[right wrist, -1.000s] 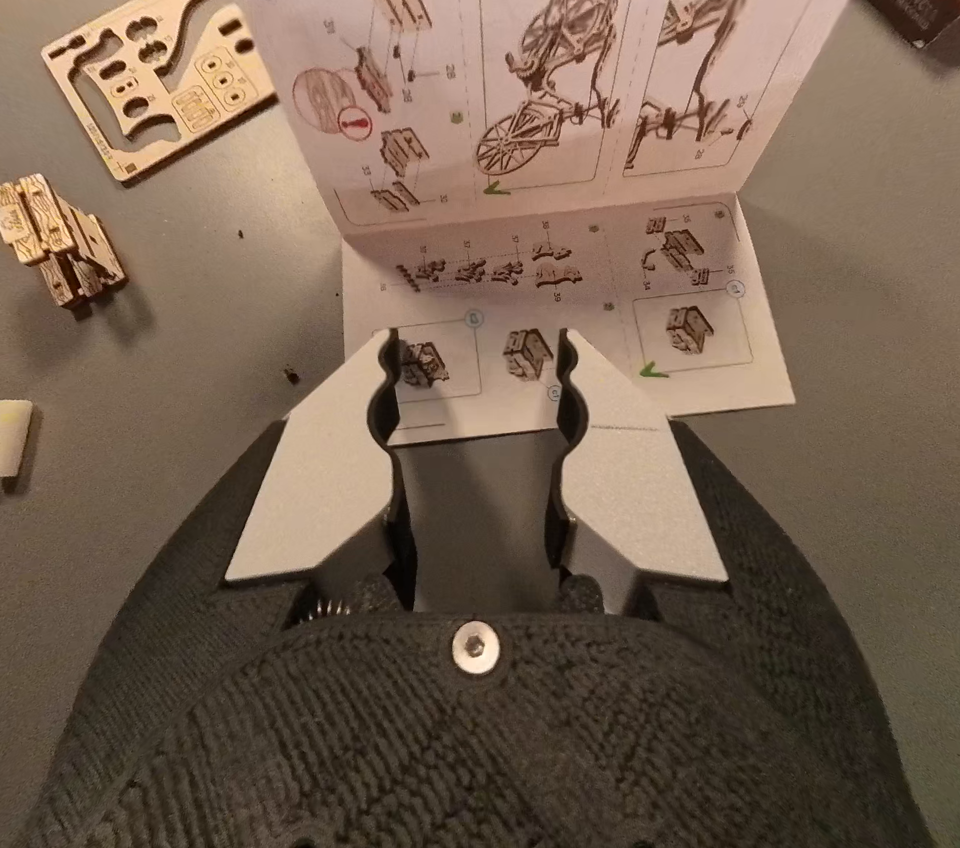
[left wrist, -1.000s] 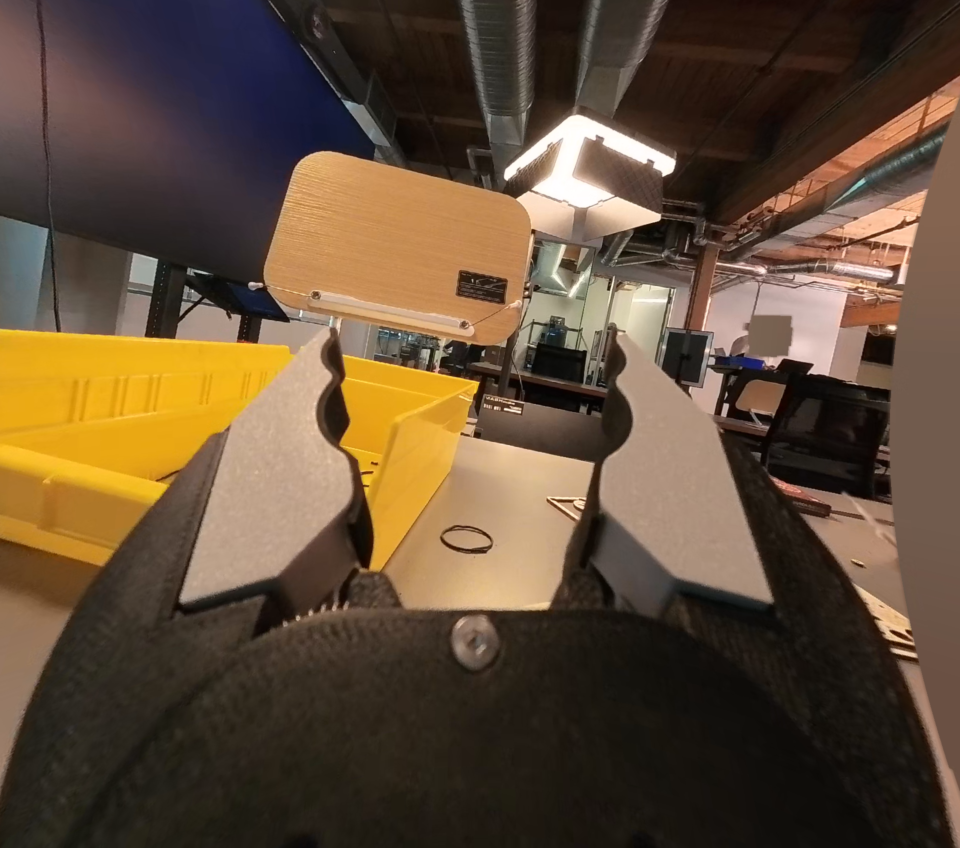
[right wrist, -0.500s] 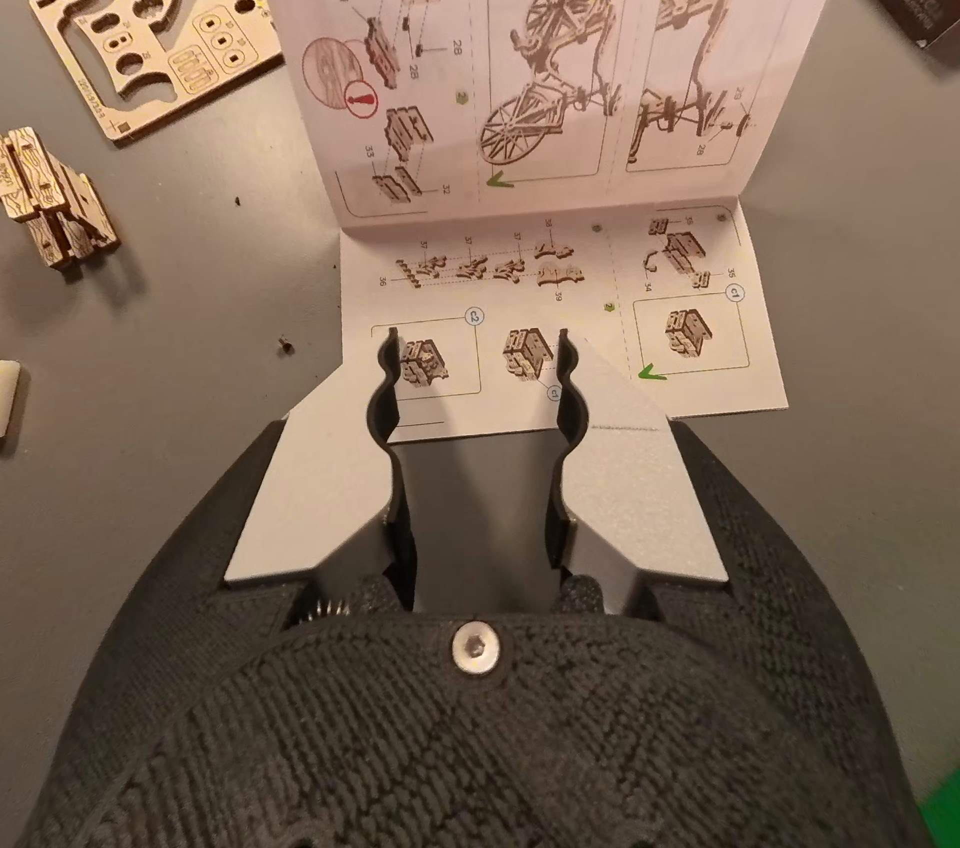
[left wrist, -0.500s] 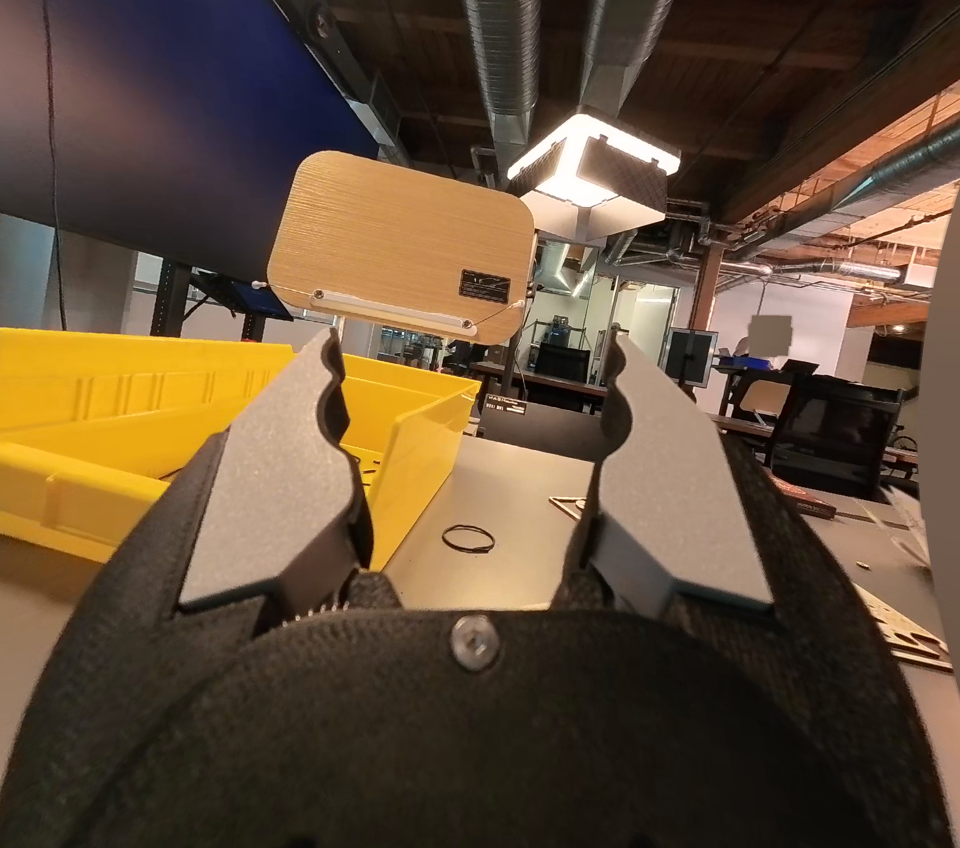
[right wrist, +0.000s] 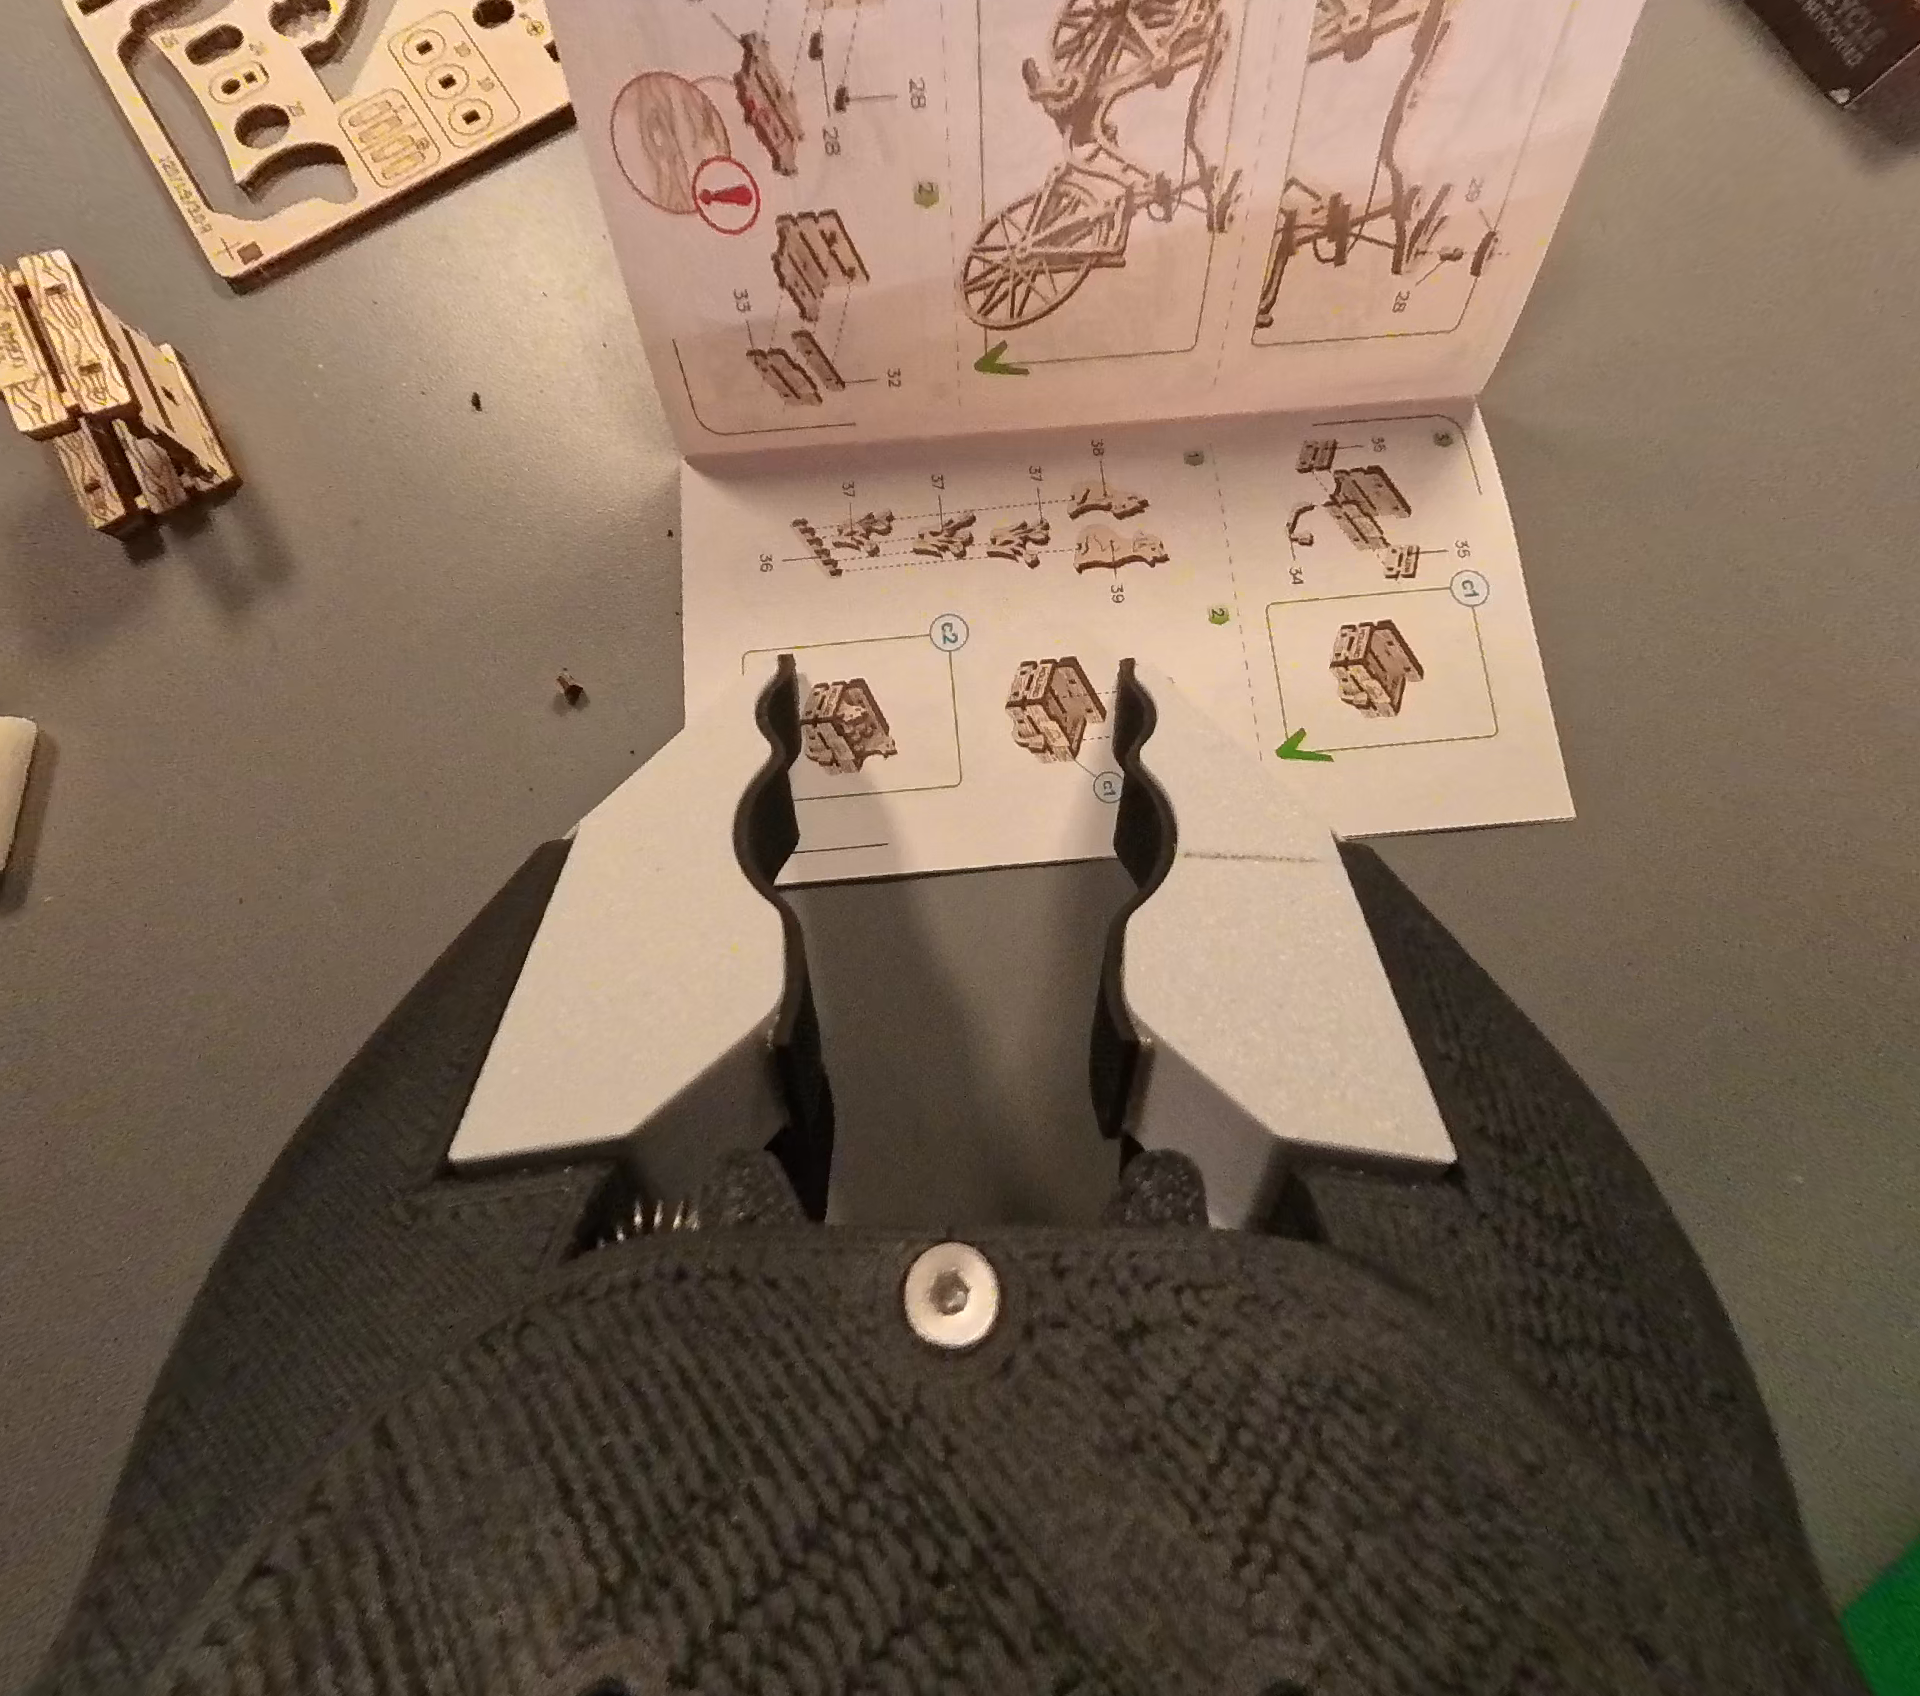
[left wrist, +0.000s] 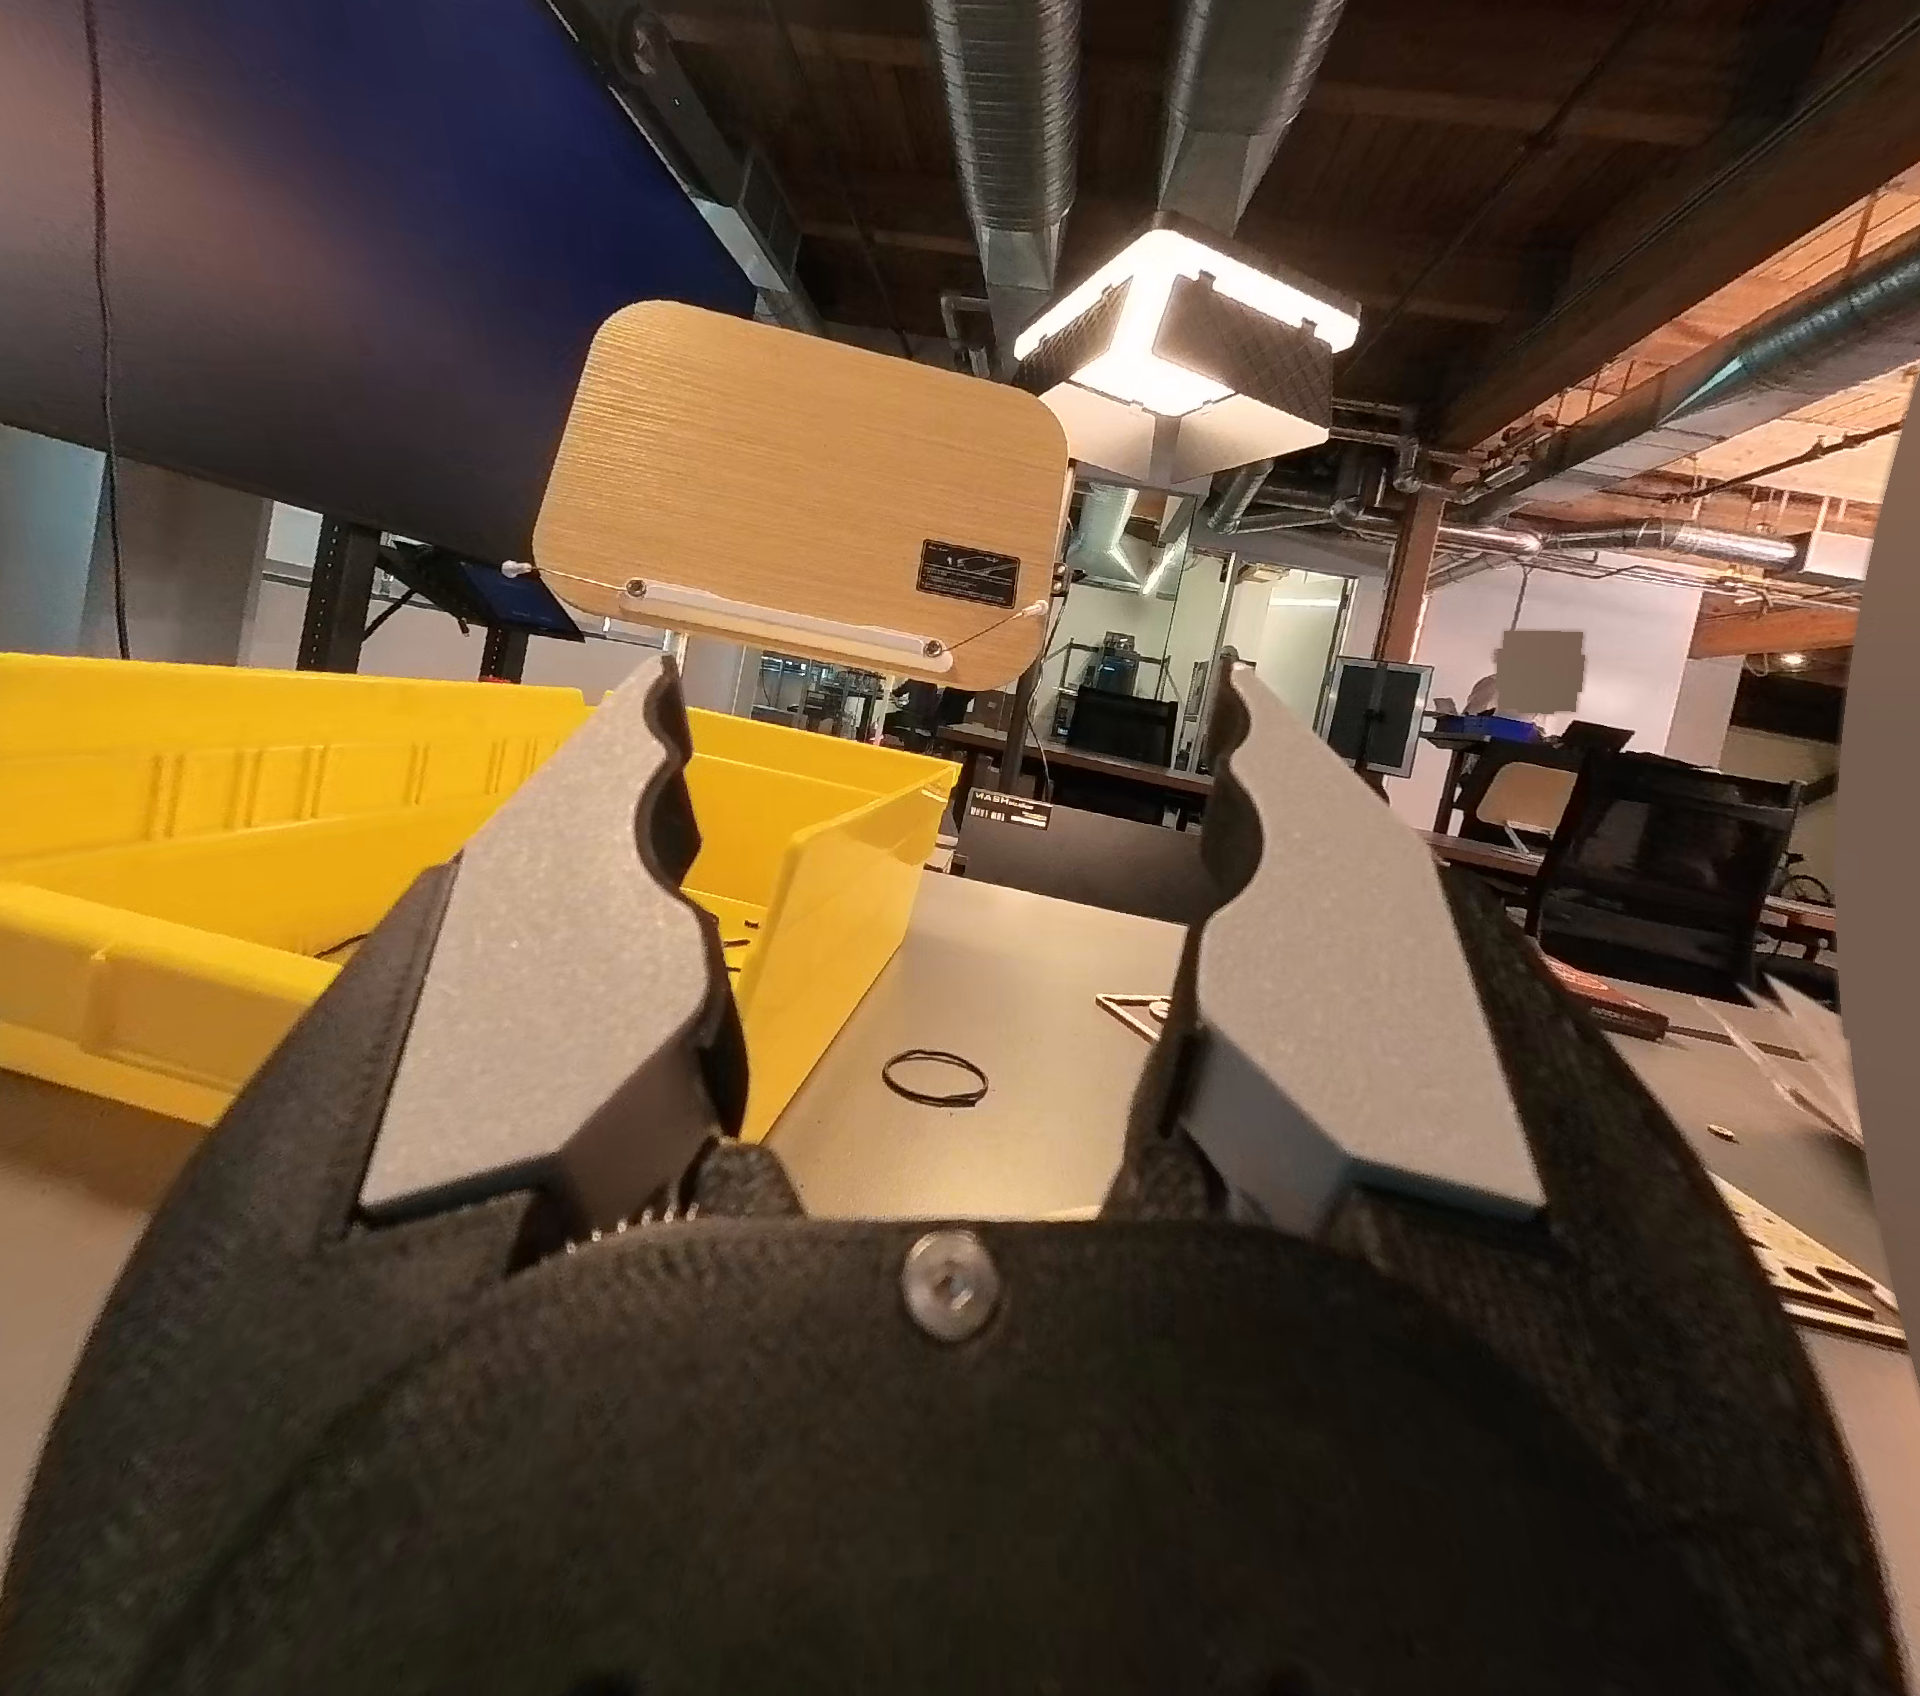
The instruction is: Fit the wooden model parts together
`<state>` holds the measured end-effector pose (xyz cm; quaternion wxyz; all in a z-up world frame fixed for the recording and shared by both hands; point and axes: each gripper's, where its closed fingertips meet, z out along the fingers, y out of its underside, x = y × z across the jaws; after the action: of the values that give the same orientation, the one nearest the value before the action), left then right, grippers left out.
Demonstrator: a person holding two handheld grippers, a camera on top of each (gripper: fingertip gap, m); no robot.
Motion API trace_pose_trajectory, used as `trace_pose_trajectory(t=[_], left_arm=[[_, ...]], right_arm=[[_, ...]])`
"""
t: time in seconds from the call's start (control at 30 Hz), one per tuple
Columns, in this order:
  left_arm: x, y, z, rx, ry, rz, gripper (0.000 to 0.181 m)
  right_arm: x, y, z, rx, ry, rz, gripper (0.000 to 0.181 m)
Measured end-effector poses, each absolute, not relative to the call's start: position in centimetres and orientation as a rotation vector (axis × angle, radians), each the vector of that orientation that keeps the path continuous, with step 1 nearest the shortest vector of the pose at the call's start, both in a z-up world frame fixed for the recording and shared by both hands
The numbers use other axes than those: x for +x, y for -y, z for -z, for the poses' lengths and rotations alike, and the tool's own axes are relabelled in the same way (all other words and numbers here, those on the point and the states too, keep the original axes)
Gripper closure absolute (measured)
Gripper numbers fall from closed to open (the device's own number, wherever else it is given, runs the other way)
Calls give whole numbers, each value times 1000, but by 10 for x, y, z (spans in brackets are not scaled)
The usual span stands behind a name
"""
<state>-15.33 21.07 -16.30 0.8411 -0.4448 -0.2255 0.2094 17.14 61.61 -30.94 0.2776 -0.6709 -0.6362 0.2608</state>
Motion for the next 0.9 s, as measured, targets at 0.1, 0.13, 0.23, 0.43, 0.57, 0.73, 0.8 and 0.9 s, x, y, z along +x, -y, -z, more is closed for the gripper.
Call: trace_pose_trajectory(t=[0.1, 0.13, 0.23, 0.43, 0.57, 0.73, 0.8, 0.9], left_arm=[[-153, -211, 163, -939, 477, -443, 83], [-153, -211, 163, -939, 477, -443, 84], [-153, -211, 163, -940, 477, -443, 84], [-153, -211, 162, -936, 477, -444, 84], [-153, -210, 161, -929, 480, -438, 84], [-153, -209, 161, -920, 485, -421, 84], [-153, -209, 161, -916, 485, -419, 84], [-153, -209, 160, -916, 482, -421, 84]], right_arm=[[172, -617, 309, -1802, 1706, -697, 121], [172, -617, 309, -1801, 1706, -696, 120], [171, -618, 308, -1784, 1706, -682, 120], [160, -634, 269, -1574, 1515, -678, 118], [156, -646, 222, -1401, 1193, -789, 118], [169, -658, 189, -1209, 888, -858, 122], [169, -658, 185, -1184, 864, -869, 122], [166, -651, 183, -1143, 899, -870, 123]])
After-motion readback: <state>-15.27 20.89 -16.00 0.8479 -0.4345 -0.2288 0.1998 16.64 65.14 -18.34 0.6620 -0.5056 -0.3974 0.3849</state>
